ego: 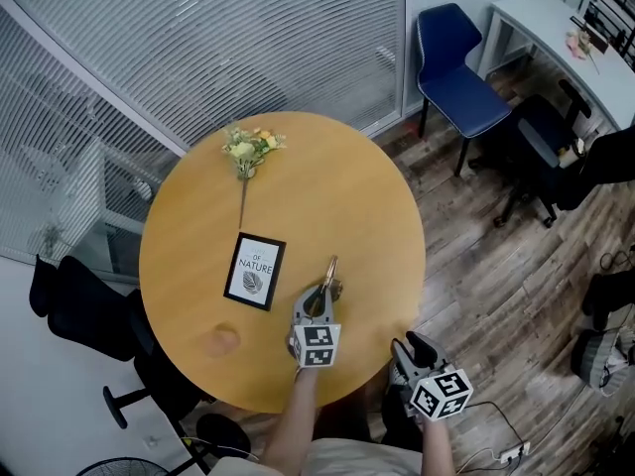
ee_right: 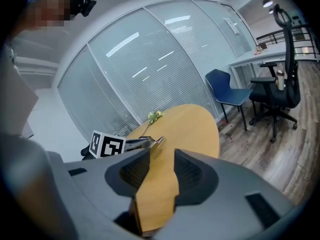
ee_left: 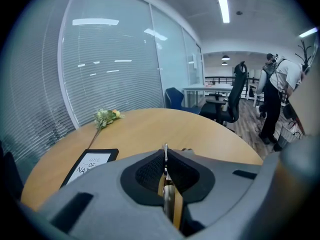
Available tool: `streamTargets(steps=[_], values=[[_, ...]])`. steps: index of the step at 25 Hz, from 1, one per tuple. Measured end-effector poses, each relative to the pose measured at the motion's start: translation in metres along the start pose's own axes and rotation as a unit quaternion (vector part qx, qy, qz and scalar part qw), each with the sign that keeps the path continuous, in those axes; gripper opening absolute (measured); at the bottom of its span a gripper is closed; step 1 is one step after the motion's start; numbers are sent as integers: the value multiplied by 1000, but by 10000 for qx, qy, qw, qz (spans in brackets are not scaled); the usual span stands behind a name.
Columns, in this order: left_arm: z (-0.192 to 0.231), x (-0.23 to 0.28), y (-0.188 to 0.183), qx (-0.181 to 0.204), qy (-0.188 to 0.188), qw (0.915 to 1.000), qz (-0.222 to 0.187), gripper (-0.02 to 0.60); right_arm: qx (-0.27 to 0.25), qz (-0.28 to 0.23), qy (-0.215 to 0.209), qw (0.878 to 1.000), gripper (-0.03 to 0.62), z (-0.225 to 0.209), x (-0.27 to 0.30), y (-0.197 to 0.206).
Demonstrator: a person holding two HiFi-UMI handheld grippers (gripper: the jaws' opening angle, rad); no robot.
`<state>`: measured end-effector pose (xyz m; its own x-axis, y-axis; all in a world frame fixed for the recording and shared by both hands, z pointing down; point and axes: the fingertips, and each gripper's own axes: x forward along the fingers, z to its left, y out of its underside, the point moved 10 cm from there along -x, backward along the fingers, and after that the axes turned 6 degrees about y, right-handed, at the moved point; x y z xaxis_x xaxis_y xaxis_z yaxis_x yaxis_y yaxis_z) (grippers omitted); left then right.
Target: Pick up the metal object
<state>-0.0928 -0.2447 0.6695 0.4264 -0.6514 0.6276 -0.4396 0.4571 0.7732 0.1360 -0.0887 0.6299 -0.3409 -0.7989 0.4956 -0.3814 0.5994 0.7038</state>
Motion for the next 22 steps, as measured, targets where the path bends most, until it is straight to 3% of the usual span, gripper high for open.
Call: streamTargets(steps=[13,22], values=[[-1,-76,-2,-728,77,9964,-435,21,-411,342,-293,9981,148,23,-28,21],[-27,-128,5,-1077,8,9918,-691,21,-744,494,-666,9938,146,52,-46,35]])
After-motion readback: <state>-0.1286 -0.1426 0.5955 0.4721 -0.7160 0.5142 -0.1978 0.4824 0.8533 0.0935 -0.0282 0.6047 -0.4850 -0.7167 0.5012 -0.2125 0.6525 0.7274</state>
